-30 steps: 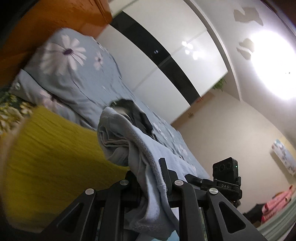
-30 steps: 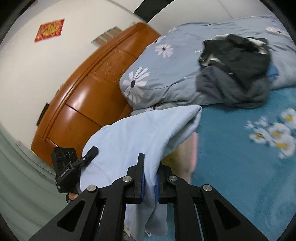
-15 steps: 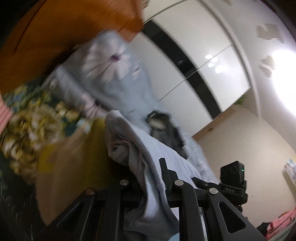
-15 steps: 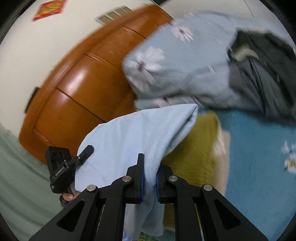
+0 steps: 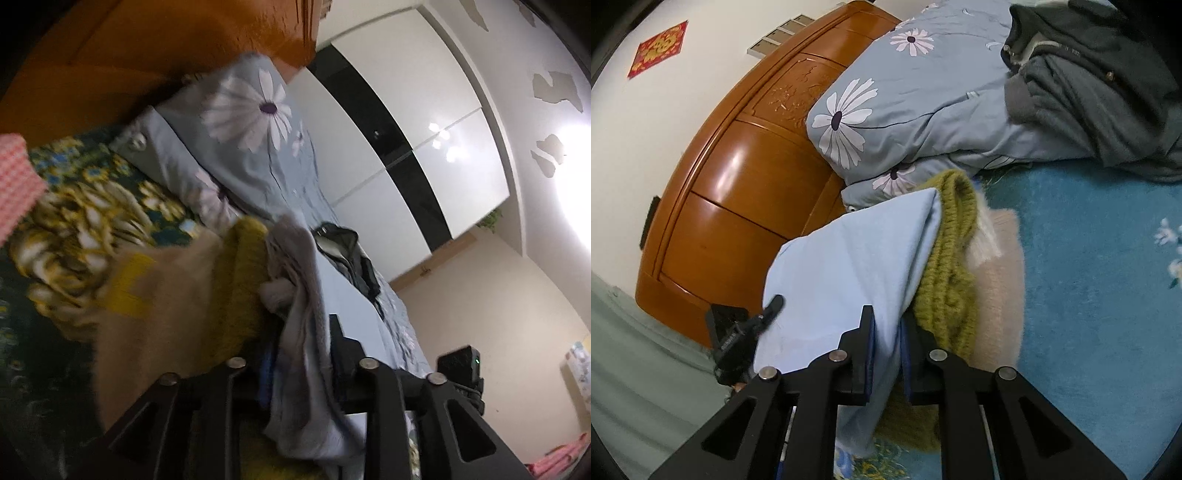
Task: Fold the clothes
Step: 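Carry the held sweatshirt with both grippers toward the stack of folded clothes, then lower the sweatshirt onto the green sweater stack and open both grippers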
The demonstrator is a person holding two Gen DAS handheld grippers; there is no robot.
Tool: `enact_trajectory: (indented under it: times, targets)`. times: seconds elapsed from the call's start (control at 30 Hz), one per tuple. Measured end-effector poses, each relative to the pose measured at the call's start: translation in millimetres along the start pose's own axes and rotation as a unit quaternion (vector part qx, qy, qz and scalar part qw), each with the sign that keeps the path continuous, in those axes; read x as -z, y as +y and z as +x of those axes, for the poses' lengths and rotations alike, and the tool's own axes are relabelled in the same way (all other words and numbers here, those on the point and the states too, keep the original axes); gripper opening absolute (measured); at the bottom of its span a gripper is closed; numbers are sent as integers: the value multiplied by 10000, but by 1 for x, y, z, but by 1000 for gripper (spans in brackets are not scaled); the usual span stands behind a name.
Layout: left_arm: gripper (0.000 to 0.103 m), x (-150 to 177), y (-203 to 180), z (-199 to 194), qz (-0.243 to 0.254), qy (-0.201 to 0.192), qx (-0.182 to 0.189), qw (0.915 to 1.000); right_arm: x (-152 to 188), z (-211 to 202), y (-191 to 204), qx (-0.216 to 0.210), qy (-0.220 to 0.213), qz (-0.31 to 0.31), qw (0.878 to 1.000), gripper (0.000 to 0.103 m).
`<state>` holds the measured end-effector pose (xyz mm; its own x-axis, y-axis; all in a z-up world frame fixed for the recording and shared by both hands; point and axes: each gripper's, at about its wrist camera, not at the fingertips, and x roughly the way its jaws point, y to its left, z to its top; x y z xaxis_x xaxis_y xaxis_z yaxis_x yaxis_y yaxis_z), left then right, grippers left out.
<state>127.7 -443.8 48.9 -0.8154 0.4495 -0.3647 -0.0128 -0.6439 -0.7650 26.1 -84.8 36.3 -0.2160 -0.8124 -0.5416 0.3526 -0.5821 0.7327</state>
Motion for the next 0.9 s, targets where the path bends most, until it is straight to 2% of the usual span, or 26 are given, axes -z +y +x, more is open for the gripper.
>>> enact_trajectory:
  times: [0.03, 0.1, 0.2, 0.33, 0.4, 0.47, 0.53, 0.7, 0.77, 0.8, 0.9]
  targets:
    - [34, -2, -2, -6, 40, -79, -124, 9999, 1, -5, -1, 98, -20, -32, 9999, 13]
    - [35, -6, -8, -17, 181, -224, -425, 9987, 1, -15, -3, 375, -77, -86, 9992, 20]
    - [37, -8, -38, -29, 748, -319, -757, 9938, -1, -30, 2, 993, -276, -265, 9943, 23]
    - [53, -1, -87, -24, 1565, -250, -691, 9849, 1, -36, 25, 973, -449, -544, 9928, 23]
    - [54, 6, -103, -12, 1895, -146, -690, 9793, 8, -27, 37, 943, -392, -739, 9920, 23]
    - [54, 16, -112, 2, 2257, -102, -942, 9696, 16, -18, 50, 912, -334, -933, 9909, 23]
    - [54, 25, -115, 15, 2520, -101, -1332, 9584, 23, -10, 62, 881, -277, -1126, 9893, 23]
    - [55, 48, -105, 20, 2860, -10, -1707, 9429, 41, 12, 93, 803, -133, -1608, 9836, 23]
    - [55, 57, -97, 19, 2960, 19, -1846, 9372, 53, 15, 98, 895, -113, -1942, 9768, 23]
    - [55, 60, -93, 18, 2972, 35, -1862, 9365, 57, 15, 98, 996, -129, -2102, 9725, 23]
    - [54, 64, -84, 16, 2899, 23, -1731, 9413, 63, 14, 90, 1289, -202, -2394, 9621, 21]
